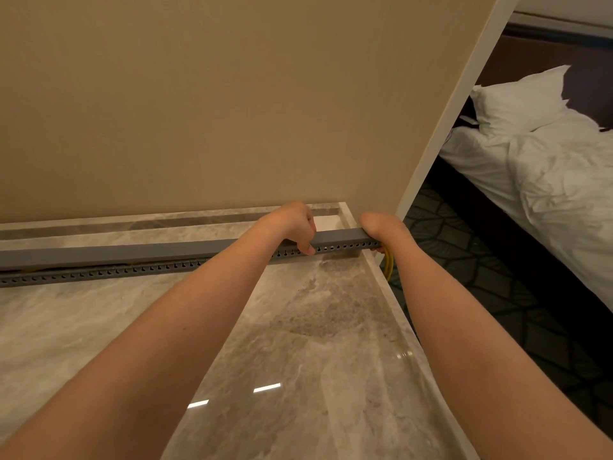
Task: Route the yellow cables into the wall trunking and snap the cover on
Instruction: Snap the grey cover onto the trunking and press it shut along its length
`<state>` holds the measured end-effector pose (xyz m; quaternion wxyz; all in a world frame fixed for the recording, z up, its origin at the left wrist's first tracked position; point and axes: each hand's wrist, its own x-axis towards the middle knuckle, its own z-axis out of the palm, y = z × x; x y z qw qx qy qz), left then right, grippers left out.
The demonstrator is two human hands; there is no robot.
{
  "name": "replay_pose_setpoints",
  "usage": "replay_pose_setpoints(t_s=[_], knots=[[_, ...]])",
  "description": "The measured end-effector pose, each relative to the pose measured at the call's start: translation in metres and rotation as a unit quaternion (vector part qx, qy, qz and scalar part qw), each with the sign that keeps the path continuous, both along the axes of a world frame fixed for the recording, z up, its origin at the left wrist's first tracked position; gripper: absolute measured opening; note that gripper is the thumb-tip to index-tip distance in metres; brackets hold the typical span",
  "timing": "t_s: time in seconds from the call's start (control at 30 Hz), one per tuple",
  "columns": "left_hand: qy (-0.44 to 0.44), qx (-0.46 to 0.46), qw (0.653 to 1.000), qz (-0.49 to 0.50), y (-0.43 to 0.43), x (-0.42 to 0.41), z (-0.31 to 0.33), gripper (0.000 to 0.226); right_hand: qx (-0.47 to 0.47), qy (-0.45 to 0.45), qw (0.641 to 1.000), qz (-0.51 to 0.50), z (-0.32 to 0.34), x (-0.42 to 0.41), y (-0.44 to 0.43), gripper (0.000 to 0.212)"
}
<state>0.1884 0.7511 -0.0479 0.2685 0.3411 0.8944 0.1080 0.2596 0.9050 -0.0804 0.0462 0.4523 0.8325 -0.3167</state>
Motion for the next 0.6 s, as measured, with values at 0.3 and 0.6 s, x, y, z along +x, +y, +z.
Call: replay_pose_setpoints(t_s=[0.3,0.6], knots=[[-0.130,0.065,0.983,0.113,0.028,0.013,0.002,0.044,0.068,-0.001,0.998,-0.013,-0.008,-0.004,0.002,0.034],[0.020,0.015,0.998,0.057,0.058,0.004,-0.035,0.029,0.099,-0.025,0.995,0.009,-0.014,-0.010,0.012,0.038]])
